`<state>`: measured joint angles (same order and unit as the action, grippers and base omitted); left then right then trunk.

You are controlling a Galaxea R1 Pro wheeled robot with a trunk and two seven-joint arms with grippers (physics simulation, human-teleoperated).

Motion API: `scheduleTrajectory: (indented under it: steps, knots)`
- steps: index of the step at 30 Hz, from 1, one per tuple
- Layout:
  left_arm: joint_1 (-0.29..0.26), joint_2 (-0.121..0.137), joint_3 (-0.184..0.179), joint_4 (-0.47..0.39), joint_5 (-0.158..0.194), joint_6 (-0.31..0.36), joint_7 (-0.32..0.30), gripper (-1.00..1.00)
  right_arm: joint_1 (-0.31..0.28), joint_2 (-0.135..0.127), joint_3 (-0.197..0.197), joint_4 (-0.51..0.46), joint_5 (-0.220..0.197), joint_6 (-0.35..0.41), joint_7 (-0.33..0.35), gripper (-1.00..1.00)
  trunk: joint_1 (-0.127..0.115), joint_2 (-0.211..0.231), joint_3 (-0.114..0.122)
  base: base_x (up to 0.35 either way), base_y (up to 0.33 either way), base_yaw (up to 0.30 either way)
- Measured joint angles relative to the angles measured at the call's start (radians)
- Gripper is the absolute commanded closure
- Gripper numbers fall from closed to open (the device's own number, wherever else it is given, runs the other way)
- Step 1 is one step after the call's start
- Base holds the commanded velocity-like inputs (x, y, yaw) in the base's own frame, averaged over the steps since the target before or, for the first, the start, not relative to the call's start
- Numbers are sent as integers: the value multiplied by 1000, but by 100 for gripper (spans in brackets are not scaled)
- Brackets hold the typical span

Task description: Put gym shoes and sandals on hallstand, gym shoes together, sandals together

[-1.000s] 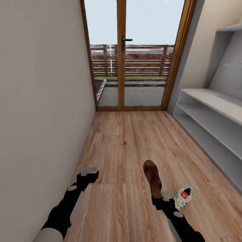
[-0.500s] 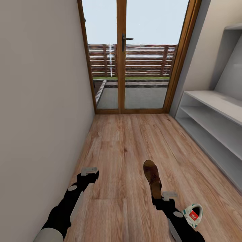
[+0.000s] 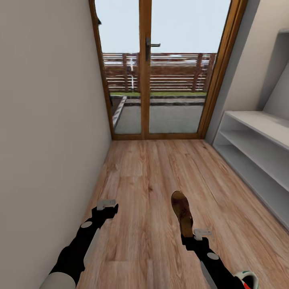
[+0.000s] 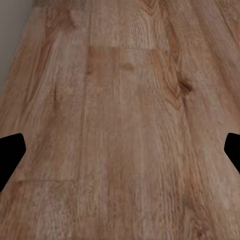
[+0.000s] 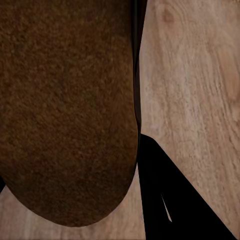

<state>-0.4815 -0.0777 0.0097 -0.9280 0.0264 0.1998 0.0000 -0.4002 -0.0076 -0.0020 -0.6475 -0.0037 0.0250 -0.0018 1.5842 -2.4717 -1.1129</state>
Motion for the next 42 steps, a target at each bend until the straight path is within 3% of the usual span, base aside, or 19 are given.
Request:
scheduleTrajectory:
  steps: [42]
  knots:
    - [0,0,0,0,0,0,0,-100,0,-1,-1,0,0,0,0,100,0,0,0,346,5,0]
